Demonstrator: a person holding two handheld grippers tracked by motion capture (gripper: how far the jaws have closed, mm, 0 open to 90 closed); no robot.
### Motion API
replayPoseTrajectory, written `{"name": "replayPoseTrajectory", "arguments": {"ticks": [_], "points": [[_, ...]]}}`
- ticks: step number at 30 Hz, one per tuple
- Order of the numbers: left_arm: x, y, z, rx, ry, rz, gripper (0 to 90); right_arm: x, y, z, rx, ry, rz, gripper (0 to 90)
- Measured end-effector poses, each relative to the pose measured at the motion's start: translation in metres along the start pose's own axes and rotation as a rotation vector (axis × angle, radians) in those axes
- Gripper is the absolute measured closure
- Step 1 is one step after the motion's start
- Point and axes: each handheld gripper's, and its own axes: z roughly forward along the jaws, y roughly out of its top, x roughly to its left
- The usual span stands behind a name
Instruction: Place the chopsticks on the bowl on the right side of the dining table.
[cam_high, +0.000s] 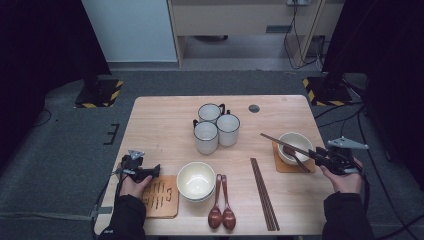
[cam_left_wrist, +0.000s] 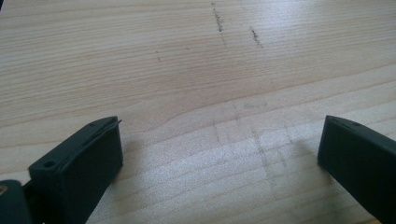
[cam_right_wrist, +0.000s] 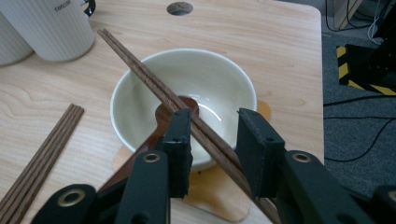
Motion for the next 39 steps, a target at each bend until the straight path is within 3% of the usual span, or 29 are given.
{"name": "replayPoseTrajectory", "arguments": {"ticks": [3, 15, 39], "points": [[0.000, 0.000, 0.000, 0.000, 0.000, 0.000, 0.0, -0.002, -0.006, -0.002, 0.009, -0.016, 0.002, 68.4], [0.000, 0.000, 0.000, 0.000, 0.000, 0.000, 0.0, -0.003, -0.020, -0.008, 0.048, -0.006, 0.022, 77.0], [0.000, 0.000, 0.000, 0.000, 0.000, 0.000, 0.0, -0.009, -0.021, 0.005, 0.076, -0.041, 0.040, 72.9]]}}
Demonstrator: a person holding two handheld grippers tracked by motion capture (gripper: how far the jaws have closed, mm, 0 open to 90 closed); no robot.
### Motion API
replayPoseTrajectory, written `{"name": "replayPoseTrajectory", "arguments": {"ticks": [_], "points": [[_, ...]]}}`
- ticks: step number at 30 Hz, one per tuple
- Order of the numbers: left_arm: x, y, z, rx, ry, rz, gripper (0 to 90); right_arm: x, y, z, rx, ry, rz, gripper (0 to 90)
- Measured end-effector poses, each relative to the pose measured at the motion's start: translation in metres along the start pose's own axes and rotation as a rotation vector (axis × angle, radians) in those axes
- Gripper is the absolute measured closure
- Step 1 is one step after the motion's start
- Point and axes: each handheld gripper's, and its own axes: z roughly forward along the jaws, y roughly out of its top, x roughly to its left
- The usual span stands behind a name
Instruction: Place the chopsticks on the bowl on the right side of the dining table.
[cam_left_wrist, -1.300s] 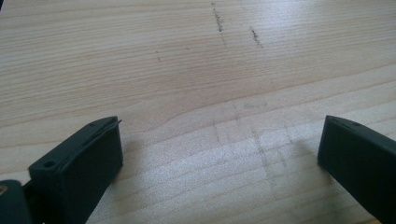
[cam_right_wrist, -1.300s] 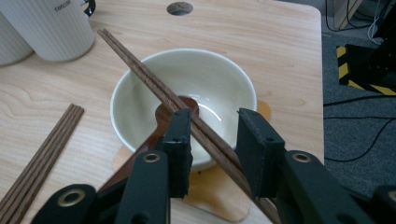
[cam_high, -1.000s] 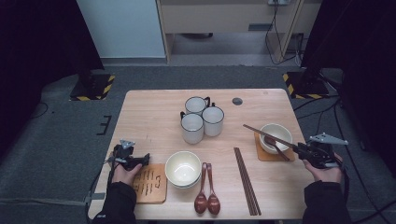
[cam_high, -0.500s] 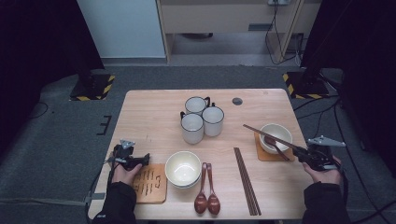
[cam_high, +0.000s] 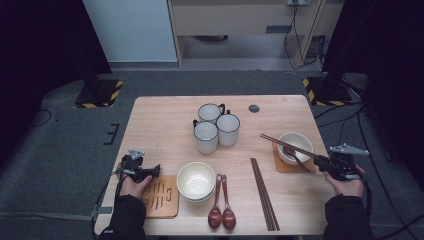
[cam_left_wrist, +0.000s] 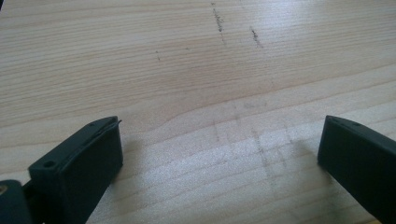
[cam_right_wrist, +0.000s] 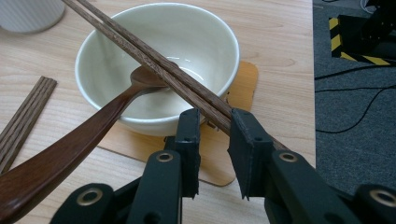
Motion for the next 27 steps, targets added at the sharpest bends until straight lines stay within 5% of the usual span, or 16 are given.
{"name": "replayPoseTrajectory", "arguments": {"ticks": [27], "points": [[0.0000, 0.0000, 0.0000, 0.000, 0.000, 0.000, 0.0, -0.0086, 0.0061, 0.0076, -0.014, -0.026, 0.012, 68.1]]}}
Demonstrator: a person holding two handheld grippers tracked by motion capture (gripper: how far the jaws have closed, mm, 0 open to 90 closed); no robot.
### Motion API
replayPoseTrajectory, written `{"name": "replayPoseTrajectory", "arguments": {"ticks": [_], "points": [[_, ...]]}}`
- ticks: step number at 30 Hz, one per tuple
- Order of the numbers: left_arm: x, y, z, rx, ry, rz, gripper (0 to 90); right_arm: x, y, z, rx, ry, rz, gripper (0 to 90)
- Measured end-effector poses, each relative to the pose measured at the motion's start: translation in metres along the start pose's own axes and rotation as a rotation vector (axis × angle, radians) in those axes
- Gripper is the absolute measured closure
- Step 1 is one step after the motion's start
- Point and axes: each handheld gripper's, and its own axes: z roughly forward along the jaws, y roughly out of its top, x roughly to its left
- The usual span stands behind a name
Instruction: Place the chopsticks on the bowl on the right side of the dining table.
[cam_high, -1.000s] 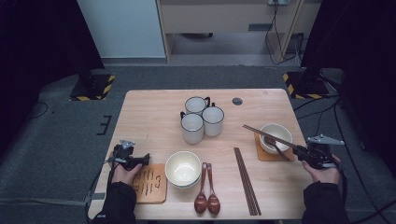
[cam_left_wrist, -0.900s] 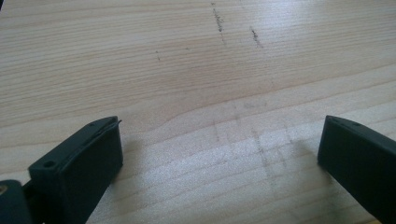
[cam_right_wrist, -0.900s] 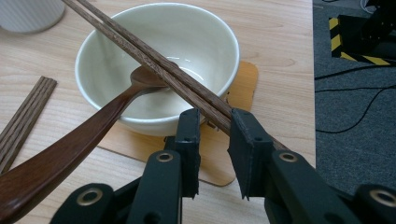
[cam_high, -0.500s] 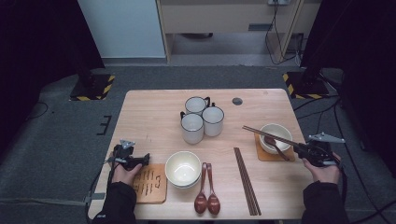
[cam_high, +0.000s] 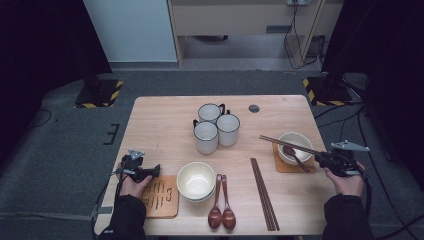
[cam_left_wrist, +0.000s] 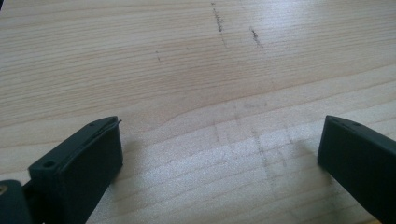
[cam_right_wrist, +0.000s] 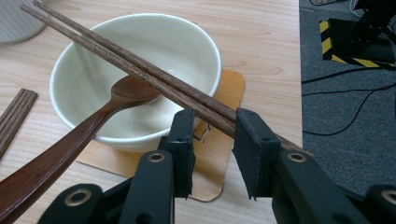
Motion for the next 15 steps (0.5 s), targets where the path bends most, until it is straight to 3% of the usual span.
{"name": "replayPoseTrajectory", "arguments": {"ticks": [15], "points": [[0.0000, 0.0000, 0.0000, 0.000, 0.000, 0.000, 0.0, -0.0022, 0.0015, 0.0027, 0.001, -0.006, -0.003, 65.7]]}}
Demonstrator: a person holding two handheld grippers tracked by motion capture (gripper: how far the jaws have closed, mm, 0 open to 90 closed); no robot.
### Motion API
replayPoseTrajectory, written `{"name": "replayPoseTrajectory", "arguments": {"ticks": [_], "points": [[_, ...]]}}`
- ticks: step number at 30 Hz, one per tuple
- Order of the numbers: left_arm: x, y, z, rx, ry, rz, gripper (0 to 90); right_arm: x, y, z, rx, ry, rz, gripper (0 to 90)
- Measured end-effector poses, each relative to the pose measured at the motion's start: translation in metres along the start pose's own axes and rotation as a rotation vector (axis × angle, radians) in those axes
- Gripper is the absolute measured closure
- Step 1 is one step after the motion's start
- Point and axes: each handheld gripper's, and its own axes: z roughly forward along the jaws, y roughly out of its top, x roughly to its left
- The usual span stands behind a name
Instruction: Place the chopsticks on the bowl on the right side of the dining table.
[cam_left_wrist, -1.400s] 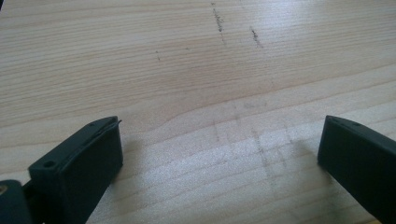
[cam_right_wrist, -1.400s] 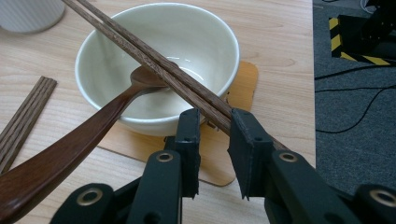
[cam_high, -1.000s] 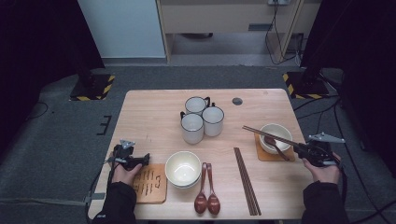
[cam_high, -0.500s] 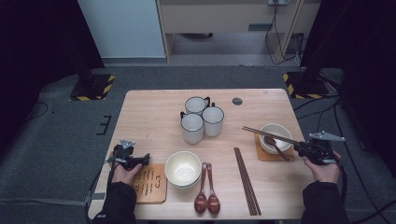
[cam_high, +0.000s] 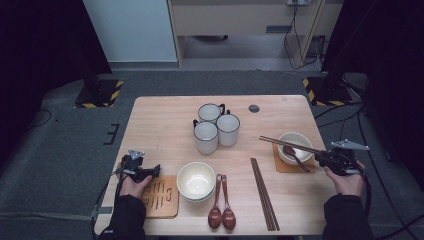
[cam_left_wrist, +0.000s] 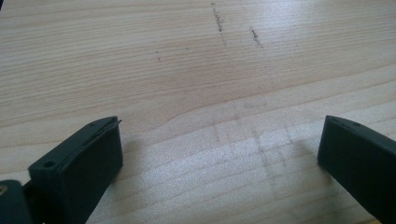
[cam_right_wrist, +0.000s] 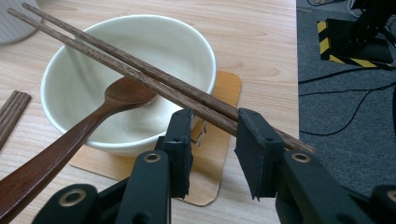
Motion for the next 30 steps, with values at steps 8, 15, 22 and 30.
{"name": "replayPoseTrajectory", "arguments": {"ticks": [8, 15, 22, 30], "points": [[0.000, 0.000, 0.000, 0.000, 0.000, 0.000, 0.0, 0.007, 0.009, -0.008, -0.047, 0.019, -0.003, 61.9], [0.000, 0.000, 0.000, 0.000, 0.000, 0.000, 0.0, 0.017, 0.024, -0.009, -0.099, 0.036, -0.017, 57.8], [0.000, 0.000, 0.000, 0.000, 0.000, 0.000, 0.0, 0.026, 0.035, -0.002, -0.106, 0.036, -0.039, 56.5], [0.000, 0.000, 0.000, 0.000, 0.000, 0.000, 0.0, 0.034, 0.047, 0.011, -0.108, 0.034, -0.048, 56.5]]}}
